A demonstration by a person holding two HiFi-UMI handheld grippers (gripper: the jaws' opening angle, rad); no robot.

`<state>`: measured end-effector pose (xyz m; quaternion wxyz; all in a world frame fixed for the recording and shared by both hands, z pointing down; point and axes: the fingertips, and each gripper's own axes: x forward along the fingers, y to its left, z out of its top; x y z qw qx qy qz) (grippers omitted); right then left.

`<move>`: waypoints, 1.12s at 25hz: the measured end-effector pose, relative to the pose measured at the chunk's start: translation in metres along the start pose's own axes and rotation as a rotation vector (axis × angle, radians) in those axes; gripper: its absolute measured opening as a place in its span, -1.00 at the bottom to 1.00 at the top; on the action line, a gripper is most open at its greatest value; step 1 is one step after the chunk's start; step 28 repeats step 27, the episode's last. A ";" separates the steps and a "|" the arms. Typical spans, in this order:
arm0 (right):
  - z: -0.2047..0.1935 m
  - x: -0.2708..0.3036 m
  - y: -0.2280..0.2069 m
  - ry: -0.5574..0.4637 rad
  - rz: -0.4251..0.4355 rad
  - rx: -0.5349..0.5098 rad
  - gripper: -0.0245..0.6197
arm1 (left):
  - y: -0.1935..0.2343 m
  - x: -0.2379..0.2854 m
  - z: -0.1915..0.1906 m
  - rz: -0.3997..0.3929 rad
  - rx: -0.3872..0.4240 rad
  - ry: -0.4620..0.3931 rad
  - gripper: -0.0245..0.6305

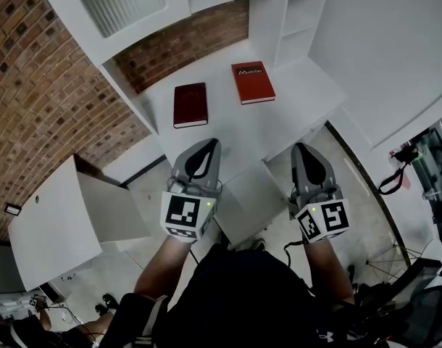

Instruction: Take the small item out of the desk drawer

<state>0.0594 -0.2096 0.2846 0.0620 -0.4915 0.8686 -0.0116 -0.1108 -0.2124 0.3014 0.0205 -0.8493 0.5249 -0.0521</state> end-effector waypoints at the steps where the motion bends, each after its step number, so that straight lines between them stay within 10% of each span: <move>1: -0.001 0.000 0.000 -0.001 0.000 -0.001 -0.92 | 0.000 0.000 -0.002 -0.001 -0.007 0.006 -0.92; 28: -0.011 0.011 0.005 0.018 -0.006 0.011 -0.92 | 0.021 0.002 -0.017 0.007 -0.015 0.030 -0.92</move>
